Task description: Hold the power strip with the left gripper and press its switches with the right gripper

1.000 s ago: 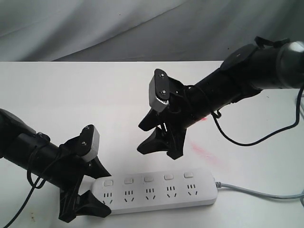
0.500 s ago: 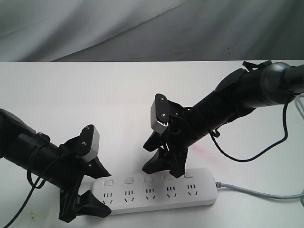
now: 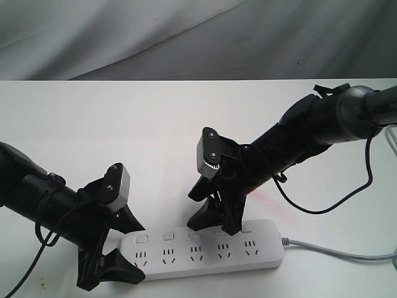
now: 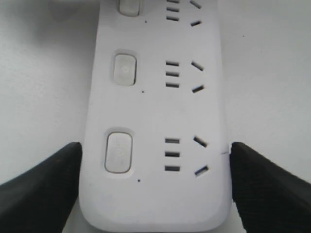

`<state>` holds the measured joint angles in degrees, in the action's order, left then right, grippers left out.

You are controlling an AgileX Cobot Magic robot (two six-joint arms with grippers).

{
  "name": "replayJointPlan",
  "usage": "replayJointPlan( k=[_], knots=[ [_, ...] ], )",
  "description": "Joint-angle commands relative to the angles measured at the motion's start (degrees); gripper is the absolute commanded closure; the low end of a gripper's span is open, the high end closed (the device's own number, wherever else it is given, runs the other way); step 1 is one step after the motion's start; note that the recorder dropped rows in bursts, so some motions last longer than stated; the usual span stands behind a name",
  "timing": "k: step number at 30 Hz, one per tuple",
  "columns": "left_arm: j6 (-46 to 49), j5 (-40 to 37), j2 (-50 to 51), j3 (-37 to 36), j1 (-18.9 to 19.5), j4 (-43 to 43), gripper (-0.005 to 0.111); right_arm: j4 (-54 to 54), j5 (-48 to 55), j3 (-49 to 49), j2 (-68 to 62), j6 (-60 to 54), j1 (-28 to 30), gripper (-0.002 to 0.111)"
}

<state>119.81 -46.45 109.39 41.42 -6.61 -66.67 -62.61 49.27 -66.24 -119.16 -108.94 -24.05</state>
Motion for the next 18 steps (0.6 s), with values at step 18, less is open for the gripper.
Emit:
replayJointPlan(
  k=[18],
  knots=[
    [0.16,0.18,0.27,0.13,-0.33,0.02,0.076,0.39,1.06,0.42,-2.40,0.12,0.06,0.050]
  ],
)
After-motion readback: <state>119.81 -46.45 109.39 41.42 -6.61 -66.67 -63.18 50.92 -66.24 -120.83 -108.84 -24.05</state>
